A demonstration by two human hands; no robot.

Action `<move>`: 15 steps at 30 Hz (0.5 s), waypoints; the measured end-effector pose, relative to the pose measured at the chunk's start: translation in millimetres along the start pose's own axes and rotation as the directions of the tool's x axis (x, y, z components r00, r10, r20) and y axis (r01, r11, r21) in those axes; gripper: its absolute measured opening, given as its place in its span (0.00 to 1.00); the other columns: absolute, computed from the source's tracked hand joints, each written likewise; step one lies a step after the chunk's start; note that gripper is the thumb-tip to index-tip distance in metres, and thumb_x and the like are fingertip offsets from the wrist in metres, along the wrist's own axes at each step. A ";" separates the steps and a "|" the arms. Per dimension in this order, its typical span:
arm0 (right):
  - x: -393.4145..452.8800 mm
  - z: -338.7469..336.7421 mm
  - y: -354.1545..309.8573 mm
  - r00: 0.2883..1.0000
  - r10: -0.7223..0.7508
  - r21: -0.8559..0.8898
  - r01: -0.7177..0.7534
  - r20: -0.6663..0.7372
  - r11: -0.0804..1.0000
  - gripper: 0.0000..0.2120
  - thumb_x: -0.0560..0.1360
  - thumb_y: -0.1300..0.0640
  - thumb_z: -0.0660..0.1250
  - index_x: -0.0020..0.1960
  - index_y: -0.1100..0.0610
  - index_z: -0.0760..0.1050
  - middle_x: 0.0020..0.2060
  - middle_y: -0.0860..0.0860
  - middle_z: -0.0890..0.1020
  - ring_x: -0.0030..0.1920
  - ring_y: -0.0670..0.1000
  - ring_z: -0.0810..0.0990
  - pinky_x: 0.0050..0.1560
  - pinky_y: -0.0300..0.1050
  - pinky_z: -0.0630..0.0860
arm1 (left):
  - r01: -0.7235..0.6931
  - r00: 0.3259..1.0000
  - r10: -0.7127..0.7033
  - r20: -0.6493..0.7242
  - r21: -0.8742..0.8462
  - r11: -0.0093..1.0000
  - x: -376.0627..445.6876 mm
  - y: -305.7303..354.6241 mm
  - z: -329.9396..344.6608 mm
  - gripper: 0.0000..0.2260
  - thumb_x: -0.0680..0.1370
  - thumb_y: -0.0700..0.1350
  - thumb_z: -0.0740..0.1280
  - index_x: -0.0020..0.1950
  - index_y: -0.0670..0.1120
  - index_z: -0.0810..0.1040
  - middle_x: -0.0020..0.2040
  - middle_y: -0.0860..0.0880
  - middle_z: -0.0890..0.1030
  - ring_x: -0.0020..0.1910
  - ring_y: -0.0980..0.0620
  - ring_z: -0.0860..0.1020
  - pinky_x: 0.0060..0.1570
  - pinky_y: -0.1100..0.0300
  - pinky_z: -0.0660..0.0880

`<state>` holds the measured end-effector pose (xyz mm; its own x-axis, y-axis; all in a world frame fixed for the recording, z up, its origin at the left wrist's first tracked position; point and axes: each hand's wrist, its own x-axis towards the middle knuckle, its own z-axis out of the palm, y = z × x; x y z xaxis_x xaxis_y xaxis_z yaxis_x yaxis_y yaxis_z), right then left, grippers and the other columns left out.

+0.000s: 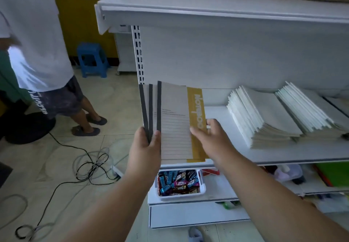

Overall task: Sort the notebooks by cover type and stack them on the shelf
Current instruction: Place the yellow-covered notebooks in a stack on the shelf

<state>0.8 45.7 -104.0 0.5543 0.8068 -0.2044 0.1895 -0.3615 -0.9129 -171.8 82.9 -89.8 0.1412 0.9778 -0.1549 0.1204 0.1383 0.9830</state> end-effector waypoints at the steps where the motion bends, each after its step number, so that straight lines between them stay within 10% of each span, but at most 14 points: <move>1: 4.2 -10.0 -1.1 1.000 0.027 0.085 -0.025 -0.016 0.996 0.15 0.75 0.43 0.69 0.56 0.50 0.74 0.48 0.47 0.83 0.49 0.49 0.82 0.47 0.48 0.78 | -0.008 0.999 0.007 0.033 0.028 1.000 -4.5 -0.7 5.8 0.06 0.83 0.50 0.61 0.48 0.52 0.74 0.45 0.48 0.83 0.47 0.46 0.82 0.48 0.45 0.81; 7: -0.7 -77.1 4.7 0.983 -0.099 0.281 0.139 -0.153 0.950 0.04 0.78 0.53 0.69 0.46 0.53 0.77 0.33 0.41 0.80 0.35 0.44 0.76 0.37 0.42 0.74 | -0.091 0.983 0.068 0.171 0.129 0.987 -43.3 3.2 55.9 0.08 0.81 0.52 0.58 0.49 0.50 0.73 0.45 0.45 0.80 0.47 0.40 0.79 0.51 0.37 0.78; 15: -33.9 -236.5 64.0 0.942 -0.117 0.283 0.211 -0.314 0.936 0.04 0.76 0.51 0.67 0.51 0.48 0.76 0.46 0.48 0.85 0.49 0.53 0.84 0.57 0.63 0.79 | -0.150 0.935 0.118 0.335 0.070 0.986 -110.2 16.1 203.1 0.08 0.83 0.44 0.59 0.51 0.56 0.74 0.46 0.55 0.83 0.44 0.55 0.82 0.39 0.59 0.82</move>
<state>185.8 -115.3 -71.9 0.7548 0.6555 0.0252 0.0646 -0.0360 -0.9973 14.2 -54.6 -76.9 0.4753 0.8777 -0.0614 0.1660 -0.0210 0.9859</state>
